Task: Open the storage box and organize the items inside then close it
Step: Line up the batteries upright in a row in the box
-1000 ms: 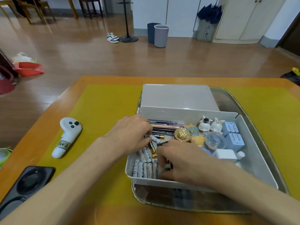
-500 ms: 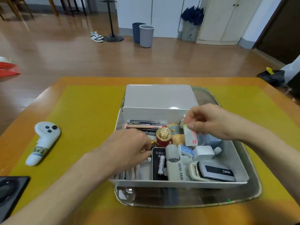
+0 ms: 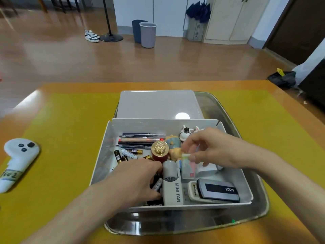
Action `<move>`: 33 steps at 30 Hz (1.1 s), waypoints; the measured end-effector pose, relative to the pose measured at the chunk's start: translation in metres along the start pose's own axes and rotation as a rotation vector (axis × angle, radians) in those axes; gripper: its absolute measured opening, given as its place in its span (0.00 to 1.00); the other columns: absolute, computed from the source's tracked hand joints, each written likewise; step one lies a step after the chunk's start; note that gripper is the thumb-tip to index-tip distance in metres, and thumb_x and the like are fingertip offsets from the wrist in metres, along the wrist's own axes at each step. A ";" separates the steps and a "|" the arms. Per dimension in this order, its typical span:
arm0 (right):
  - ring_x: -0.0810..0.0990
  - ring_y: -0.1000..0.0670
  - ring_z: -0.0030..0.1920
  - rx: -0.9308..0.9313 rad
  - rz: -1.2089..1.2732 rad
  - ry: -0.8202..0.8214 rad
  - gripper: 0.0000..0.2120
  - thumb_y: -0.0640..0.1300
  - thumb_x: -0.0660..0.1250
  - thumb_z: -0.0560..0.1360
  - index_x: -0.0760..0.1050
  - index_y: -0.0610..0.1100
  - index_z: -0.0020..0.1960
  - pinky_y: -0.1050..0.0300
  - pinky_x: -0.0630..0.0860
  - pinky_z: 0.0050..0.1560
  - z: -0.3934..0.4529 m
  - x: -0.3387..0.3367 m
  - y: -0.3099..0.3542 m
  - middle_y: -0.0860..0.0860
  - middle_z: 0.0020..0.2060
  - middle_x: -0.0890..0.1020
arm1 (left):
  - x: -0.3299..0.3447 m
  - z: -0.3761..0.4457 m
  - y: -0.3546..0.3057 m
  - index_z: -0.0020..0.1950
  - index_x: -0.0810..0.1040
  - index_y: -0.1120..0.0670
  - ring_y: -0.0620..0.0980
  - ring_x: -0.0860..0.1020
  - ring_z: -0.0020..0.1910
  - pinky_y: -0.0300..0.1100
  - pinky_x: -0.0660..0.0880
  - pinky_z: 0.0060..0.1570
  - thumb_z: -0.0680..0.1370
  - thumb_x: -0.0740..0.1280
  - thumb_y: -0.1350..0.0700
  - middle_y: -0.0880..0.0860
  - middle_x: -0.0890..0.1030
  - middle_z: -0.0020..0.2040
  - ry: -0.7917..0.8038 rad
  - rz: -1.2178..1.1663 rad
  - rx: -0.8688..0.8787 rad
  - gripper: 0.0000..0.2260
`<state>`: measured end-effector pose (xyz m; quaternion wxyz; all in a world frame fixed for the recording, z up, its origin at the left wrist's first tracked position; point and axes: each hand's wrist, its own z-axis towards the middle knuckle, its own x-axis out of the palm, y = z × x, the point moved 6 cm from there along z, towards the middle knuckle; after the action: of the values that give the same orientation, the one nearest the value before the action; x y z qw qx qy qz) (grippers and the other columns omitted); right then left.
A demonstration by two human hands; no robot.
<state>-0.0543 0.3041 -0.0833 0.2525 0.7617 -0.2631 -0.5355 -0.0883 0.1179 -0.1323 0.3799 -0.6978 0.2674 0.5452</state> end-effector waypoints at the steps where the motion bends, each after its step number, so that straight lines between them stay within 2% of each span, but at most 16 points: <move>1: 0.83 0.56 0.38 -0.019 -0.035 0.004 0.07 0.41 0.73 0.76 0.82 0.51 0.51 0.63 0.79 0.38 -0.004 0.001 0.000 0.54 0.39 0.85 | 0.001 0.000 0.000 0.47 0.70 0.40 0.43 0.72 0.38 0.37 0.62 0.30 0.70 0.69 0.34 0.40 0.73 0.39 0.001 -0.006 0.001 0.15; 4: 0.82 0.58 0.41 -0.073 -0.141 -0.035 0.09 0.46 0.74 0.75 0.81 0.56 0.54 0.66 0.76 0.41 -0.014 0.002 -0.001 0.59 0.41 0.84 | 0.005 0.002 0.002 0.50 0.73 0.41 0.43 0.74 0.38 0.34 0.63 0.31 0.71 0.70 0.38 0.40 0.75 0.40 0.035 -0.054 -0.007 0.13; 7: 0.78 0.59 0.45 -0.131 -0.293 -0.078 0.14 0.51 0.70 0.75 0.79 0.62 0.60 0.62 0.75 0.42 -0.022 0.004 -0.004 0.60 0.43 0.80 | 0.006 0.002 0.006 0.49 0.74 0.42 0.43 0.76 0.40 0.37 0.71 0.33 0.72 0.70 0.45 0.41 0.77 0.40 0.063 -0.098 -0.011 0.09; 9: 0.75 0.61 0.47 -0.185 -0.430 -0.108 0.14 0.55 0.69 0.75 0.78 0.64 0.60 0.64 0.72 0.40 -0.027 0.007 -0.004 0.64 0.45 0.78 | 0.007 0.003 0.008 0.47 0.74 0.43 0.44 0.76 0.40 0.40 0.75 0.35 0.72 0.68 0.49 0.41 0.77 0.40 0.064 -0.106 -0.015 0.06; 11: 0.74 0.61 0.48 -0.228 -0.444 -0.122 0.13 0.56 0.68 0.76 0.78 0.64 0.59 0.64 0.70 0.41 -0.030 0.012 -0.003 0.65 0.45 0.77 | 0.008 0.004 0.009 0.46 0.74 0.44 0.44 0.75 0.39 0.39 0.73 0.35 0.71 0.67 0.51 0.42 0.76 0.39 0.068 -0.127 -0.021 0.06; 15: 0.75 0.60 0.49 -0.257 -0.388 -0.161 0.11 0.58 0.64 0.73 0.77 0.64 0.55 0.63 0.73 0.42 -0.029 0.014 -0.003 0.67 0.45 0.76 | 0.009 0.007 0.007 0.44 0.72 0.45 0.45 0.73 0.39 0.39 0.69 0.35 0.72 0.67 0.52 0.43 0.73 0.38 0.078 -0.128 -0.016 0.05; 17: 0.77 0.58 0.47 -0.237 -0.358 -0.175 0.07 0.59 0.67 0.71 0.74 0.64 0.49 0.59 0.76 0.41 -0.028 0.013 -0.005 0.67 0.45 0.77 | 0.007 0.007 0.006 0.45 0.72 0.46 0.45 0.73 0.40 0.38 0.67 0.34 0.72 0.67 0.52 0.44 0.74 0.38 0.079 -0.122 -0.016 0.05; 19: 0.77 0.59 0.46 -0.221 -0.365 -0.163 0.08 0.57 0.69 0.70 0.72 0.62 0.47 0.57 0.75 0.40 -0.027 0.013 -0.007 0.67 0.45 0.78 | 0.006 0.007 0.006 0.46 0.73 0.47 0.46 0.73 0.40 0.39 0.68 0.35 0.72 0.67 0.52 0.44 0.74 0.39 0.083 -0.109 -0.016 0.05; 20: 0.76 0.61 0.45 -0.216 -0.384 -0.148 0.10 0.56 0.70 0.70 0.71 0.62 0.48 0.58 0.73 0.39 -0.027 0.014 -0.008 0.68 0.45 0.77 | 0.005 0.007 0.005 0.46 0.74 0.47 0.46 0.73 0.40 0.39 0.68 0.35 0.72 0.67 0.53 0.44 0.74 0.39 0.084 -0.108 -0.014 0.05; 22: 0.73 0.65 0.45 -0.206 -0.446 -0.105 0.16 0.58 0.69 0.72 0.71 0.65 0.58 0.61 0.70 0.40 -0.027 0.015 -0.009 0.69 0.45 0.76 | 0.003 0.007 0.004 0.46 0.74 0.47 0.46 0.73 0.40 0.39 0.69 0.35 0.72 0.67 0.53 0.44 0.74 0.39 0.086 -0.119 -0.011 0.04; 24: 0.71 0.64 0.47 -0.224 -0.525 -0.068 0.20 0.60 0.66 0.75 0.71 0.67 0.66 0.61 0.73 0.44 -0.028 0.016 -0.007 0.66 0.45 0.76 | 0.002 0.007 0.003 0.46 0.74 0.47 0.46 0.73 0.40 0.38 0.68 0.35 0.73 0.67 0.54 0.44 0.74 0.39 0.094 -0.125 -0.011 0.04; 27: 0.68 0.63 0.48 -0.251 -0.547 -0.056 0.15 0.58 0.66 0.74 0.78 0.64 0.61 0.53 0.77 0.48 -0.029 0.018 -0.003 0.63 0.43 0.75 | 0.000 0.007 0.001 0.46 0.74 0.47 0.46 0.73 0.40 0.38 0.67 0.35 0.74 0.67 0.54 0.44 0.74 0.39 0.102 -0.132 -0.014 0.04; 30: 0.72 0.63 0.46 -0.255 -0.498 -0.100 0.12 0.60 0.68 0.71 0.80 0.62 0.54 0.55 0.76 0.45 -0.029 0.012 0.000 0.64 0.40 0.77 | -0.002 0.006 0.000 0.48 0.75 0.48 0.46 0.73 0.40 0.37 0.67 0.34 0.74 0.67 0.53 0.44 0.74 0.40 0.097 -0.122 -0.010 0.04; 33: 0.76 0.59 0.43 -0.243 -0.395 -0.182 0.16 0.67 0.68 0.68 0.83 0.61 0.50 0.58 0.75 0.40 -0.031 0.004 -0.005 0.65 0.39 0.79 | -0.003 0.005 0.000 0.48 0.75 0.47 0.45 0.73 0.40 0.36 0.67 0.35 0.75 0.67 0.53 0.44 0.75 0.40 0.093 -0.124 -0.009 0.04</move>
<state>-0.0229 0.3084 -0.0798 0.2078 0.7112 -0.0643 -0.6685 -0.0922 0.1223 -0.1295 0.3971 -0.7392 0.2388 0.4887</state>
